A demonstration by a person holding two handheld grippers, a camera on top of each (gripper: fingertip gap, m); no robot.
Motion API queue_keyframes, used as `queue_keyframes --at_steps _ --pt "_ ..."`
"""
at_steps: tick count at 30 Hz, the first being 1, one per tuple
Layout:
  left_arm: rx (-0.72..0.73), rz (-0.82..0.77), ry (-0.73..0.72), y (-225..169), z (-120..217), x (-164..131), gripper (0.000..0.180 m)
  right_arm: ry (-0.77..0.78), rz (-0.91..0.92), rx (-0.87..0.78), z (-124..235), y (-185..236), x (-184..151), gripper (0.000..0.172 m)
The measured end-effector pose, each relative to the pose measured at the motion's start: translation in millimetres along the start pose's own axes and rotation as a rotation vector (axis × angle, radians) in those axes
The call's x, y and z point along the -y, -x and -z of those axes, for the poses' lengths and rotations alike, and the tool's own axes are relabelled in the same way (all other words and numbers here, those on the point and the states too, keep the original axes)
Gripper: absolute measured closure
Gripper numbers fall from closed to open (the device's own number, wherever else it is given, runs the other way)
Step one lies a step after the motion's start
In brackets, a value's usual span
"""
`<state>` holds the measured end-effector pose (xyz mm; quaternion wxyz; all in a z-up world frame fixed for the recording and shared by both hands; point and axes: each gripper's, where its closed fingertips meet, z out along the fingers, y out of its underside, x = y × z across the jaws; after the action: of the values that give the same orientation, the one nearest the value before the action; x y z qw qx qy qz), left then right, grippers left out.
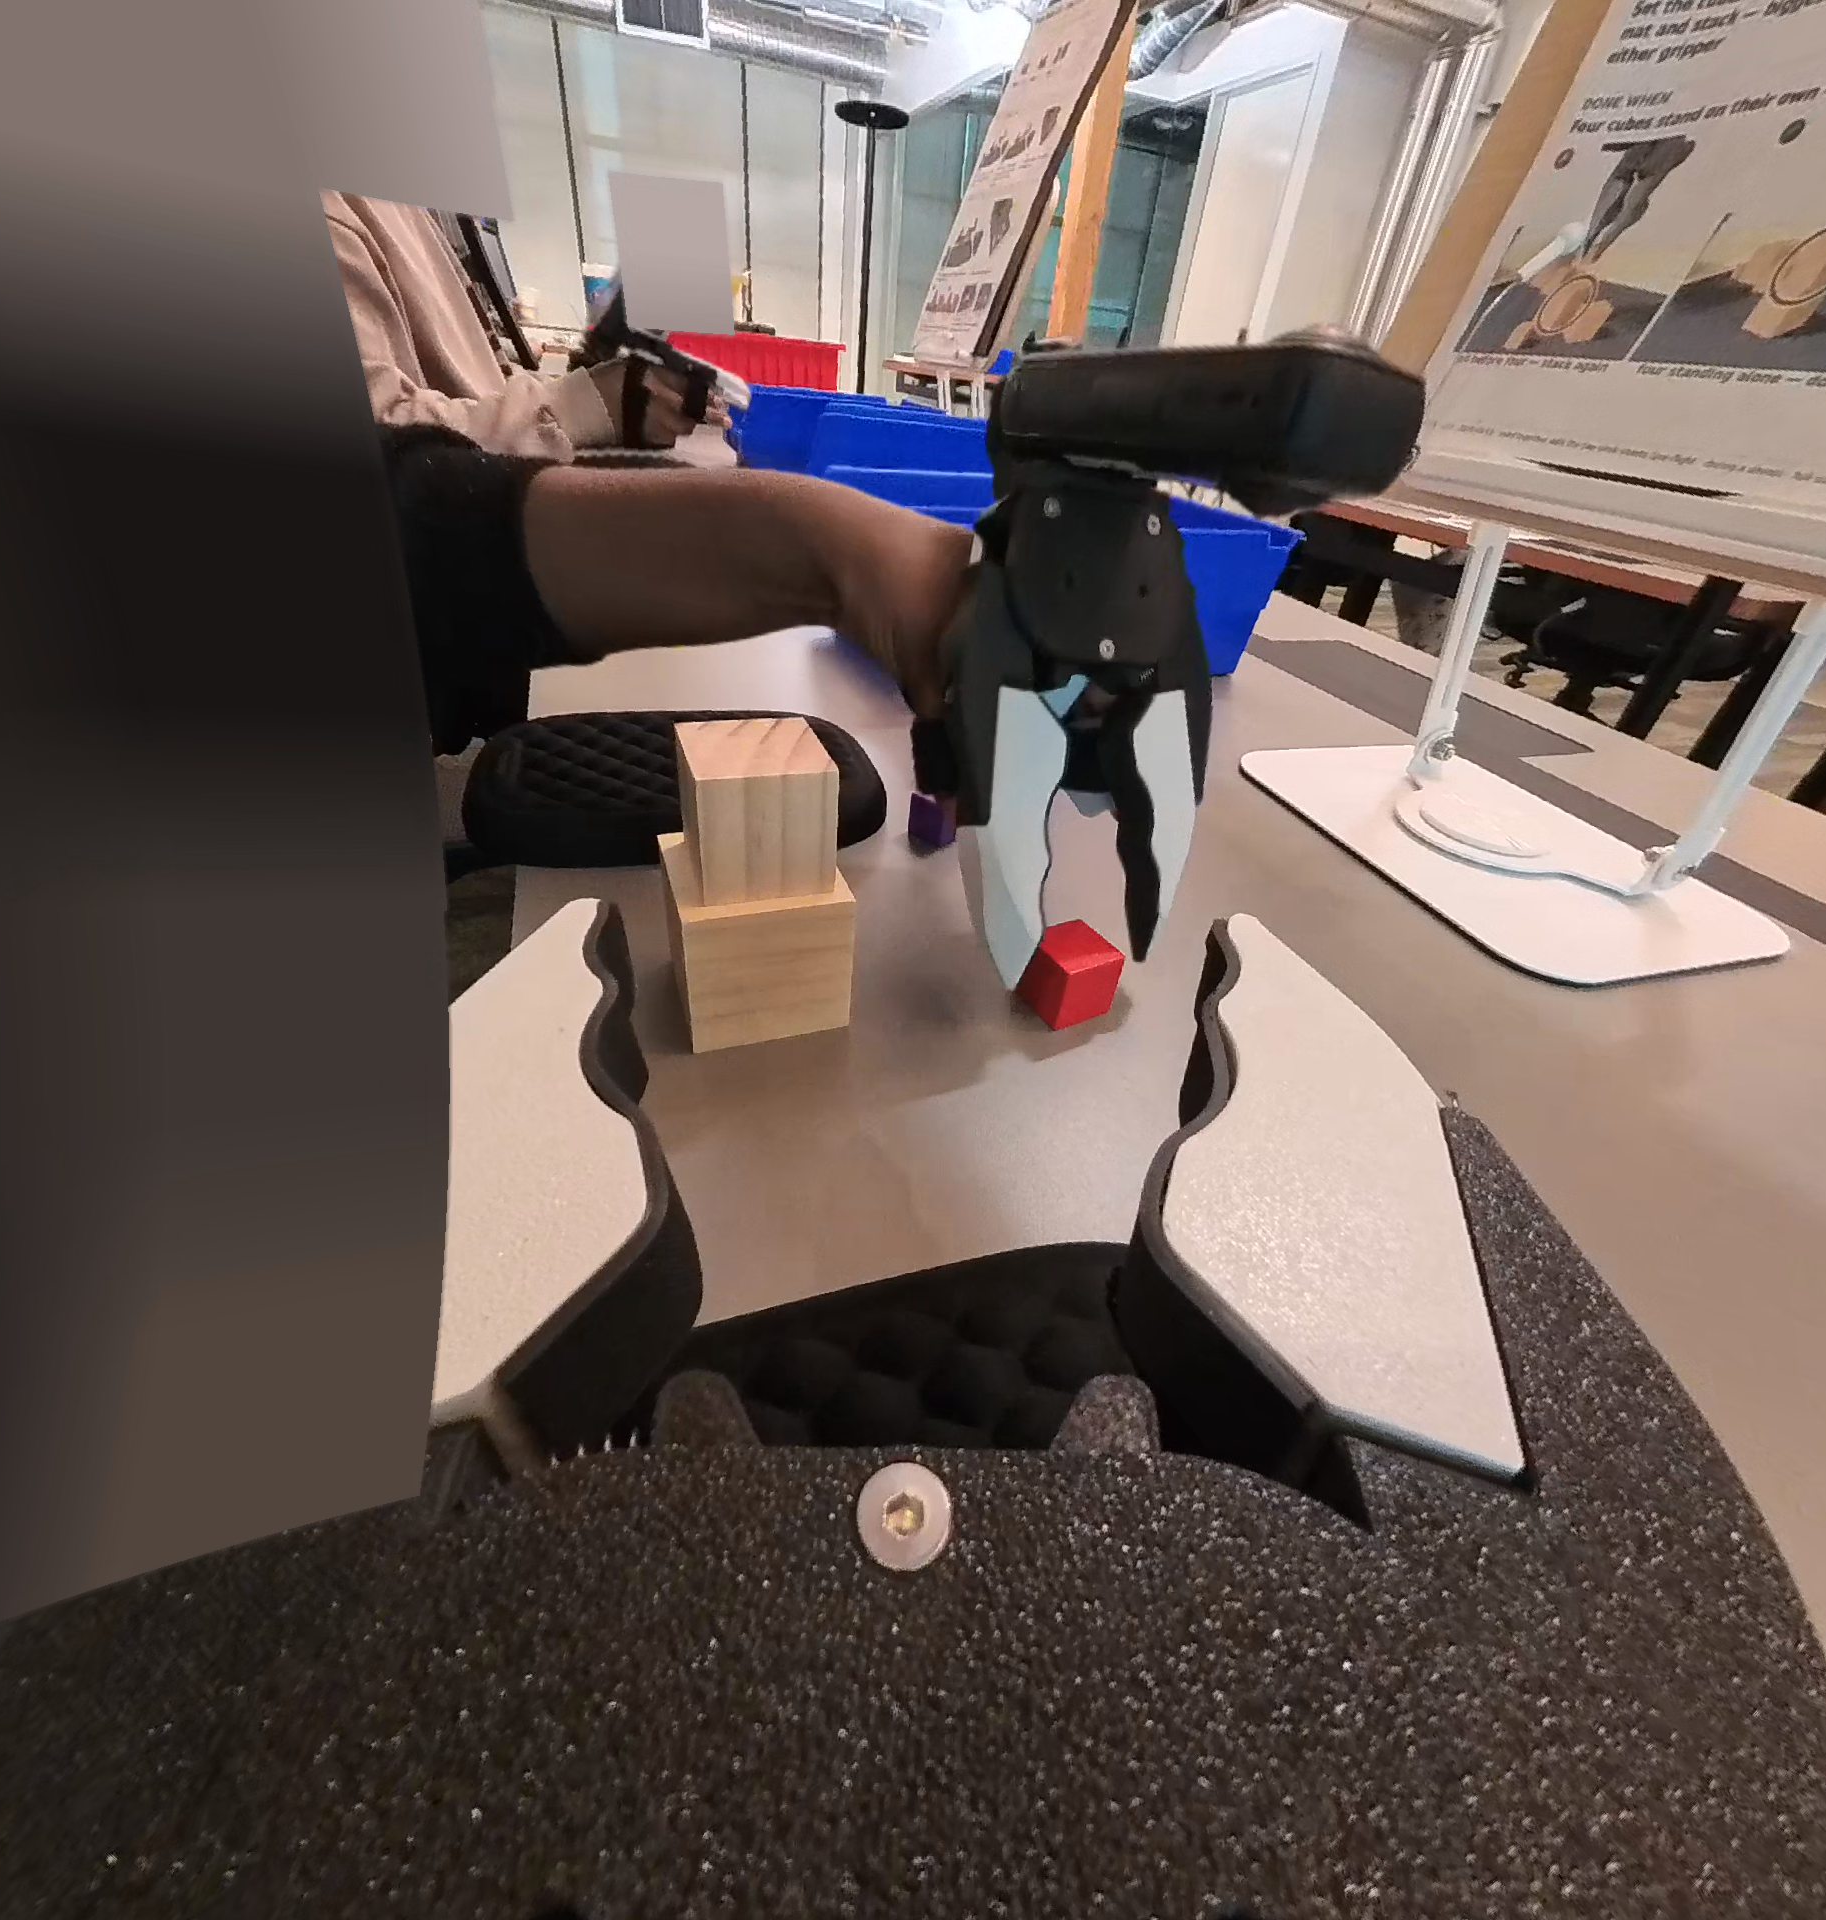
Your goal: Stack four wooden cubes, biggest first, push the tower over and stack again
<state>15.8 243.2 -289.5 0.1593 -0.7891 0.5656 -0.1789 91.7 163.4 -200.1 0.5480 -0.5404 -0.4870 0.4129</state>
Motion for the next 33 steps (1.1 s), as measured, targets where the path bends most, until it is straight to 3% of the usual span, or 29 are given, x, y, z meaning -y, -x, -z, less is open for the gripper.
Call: queue_keyframes --at_steps 3,6,8,13,19,25,33 --pt "-0.008 -0.009 0.011 -0.8 -2.5 -1.7 0.132 -0.001 0.001 -0.001 0.1 0.0 0.1 0.069" --pt "-0.021 -0.021 0.0 -3.0 -0.9 -0.9 0.154 -0.001 0.003 -0.002 0.2 0.1 0.1 0.07" --pt "-0.028 -0.029 -0.008 -6.4 5.4 0.7 0.154 -0.001 0.002 -0.002 0.1 0.1 0.0 0.07" --pt "0.01 -0.044 -0.036 -23.0 53.2 12.6 0.154 -0.001 -0.001 -0.002 0.1 -0.2 0.0 0.07" --pt "-0.017 -0.096 -0.07 -78.9 111.6 19.4 0.154 0.01 0.008 -0.005 -0.8 0.2 -1.3 0.07" --pt "-0.036 -0.109 -0.052 -105.1 109.3 9.1 0.154 0.019 0.016 -0.008 -1.5 0.7 -2.3 0.071" --pt "-0.045 -0.104 -0.031 -106.2 95.6 2.5 0.153 0.011 0.003 -0.007 -0.9 -0.4 -1.5 0.071"
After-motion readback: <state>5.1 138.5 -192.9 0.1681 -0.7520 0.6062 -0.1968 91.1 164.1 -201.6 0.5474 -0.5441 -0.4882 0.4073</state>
